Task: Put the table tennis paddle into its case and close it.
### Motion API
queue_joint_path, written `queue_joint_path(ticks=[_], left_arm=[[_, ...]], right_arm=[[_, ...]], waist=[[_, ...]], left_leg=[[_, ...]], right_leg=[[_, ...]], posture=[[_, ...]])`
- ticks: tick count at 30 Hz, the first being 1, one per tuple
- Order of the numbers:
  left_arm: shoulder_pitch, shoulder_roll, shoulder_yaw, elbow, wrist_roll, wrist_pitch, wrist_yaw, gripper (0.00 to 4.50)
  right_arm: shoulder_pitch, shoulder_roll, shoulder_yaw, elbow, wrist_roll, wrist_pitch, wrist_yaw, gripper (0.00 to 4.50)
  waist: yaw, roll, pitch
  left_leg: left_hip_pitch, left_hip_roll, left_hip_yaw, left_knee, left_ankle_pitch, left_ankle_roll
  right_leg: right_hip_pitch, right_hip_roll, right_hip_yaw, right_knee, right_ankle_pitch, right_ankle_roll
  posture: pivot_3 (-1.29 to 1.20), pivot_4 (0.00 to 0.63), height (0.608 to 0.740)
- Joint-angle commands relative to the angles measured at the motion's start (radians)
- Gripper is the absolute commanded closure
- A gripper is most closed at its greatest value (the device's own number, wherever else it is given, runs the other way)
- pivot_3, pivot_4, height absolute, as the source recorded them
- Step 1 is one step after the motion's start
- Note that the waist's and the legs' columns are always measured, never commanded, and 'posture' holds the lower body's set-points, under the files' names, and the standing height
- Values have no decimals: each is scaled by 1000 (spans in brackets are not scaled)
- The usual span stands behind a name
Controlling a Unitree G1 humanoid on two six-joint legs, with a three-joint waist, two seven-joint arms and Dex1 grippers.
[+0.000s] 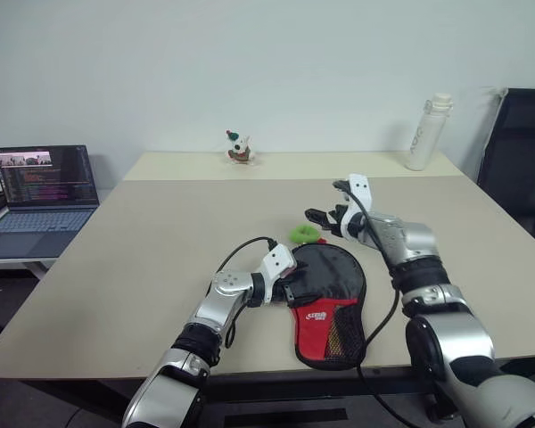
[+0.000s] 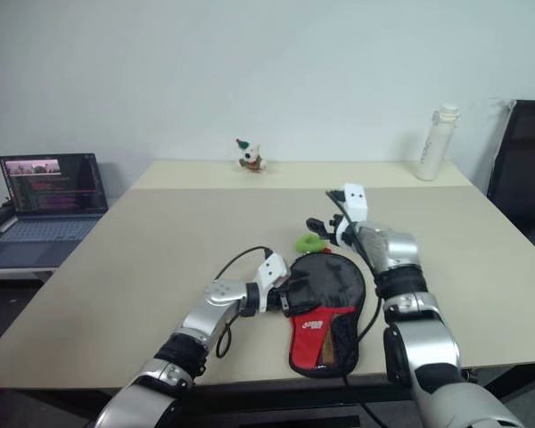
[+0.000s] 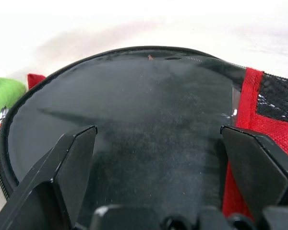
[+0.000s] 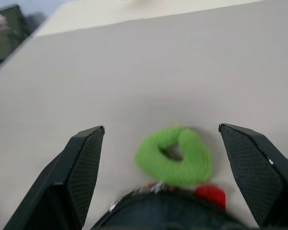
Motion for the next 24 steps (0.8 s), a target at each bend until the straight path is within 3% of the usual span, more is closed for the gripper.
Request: queue_joint_path(ticks=[1,6,12,15,24], left_arm=[[32,5,-4,-103,-1,43,26,0],[92,25,-3,-229,1,109,60,0],[157,49,-10,-352,5,181,96,0],[189,64,-14,-407,9,212,110,0],[199,76,-26,-426,11,229,127,0]], right_arm=[[-69,37,16,195,-75,-210,-50,326],[-74,86,37,319,-167,-337,-140,326],[-63,119,-9,353,-179,-358,-207,326],[-75,136,-14,357,-189,-365,-227,886],[-90,153,-25,360,-226,-344,-203,3999]], waist=[[-1,0,0],[-2,1,1],[-7,1,1],[-9,2,1],[-15,2,1]], left_leg=[[0,0,0,0,0,0],[0,0,0,0,0,0],[0,0,-1,0,0,0],[1,0,-1,0,0,0],[1,0,-1,0,0,0]], right_leg=[[0,0,0,0,0,0],[-1,0,0,1,0,0],[-1,0,0,2,0,-1],[-1,0,0,2,0,-1],[-1,0,0,2,0,-1]], posture=[[0,150,740],[0,150,740],[0,150,740],[0,150,740],[0,150,740]])
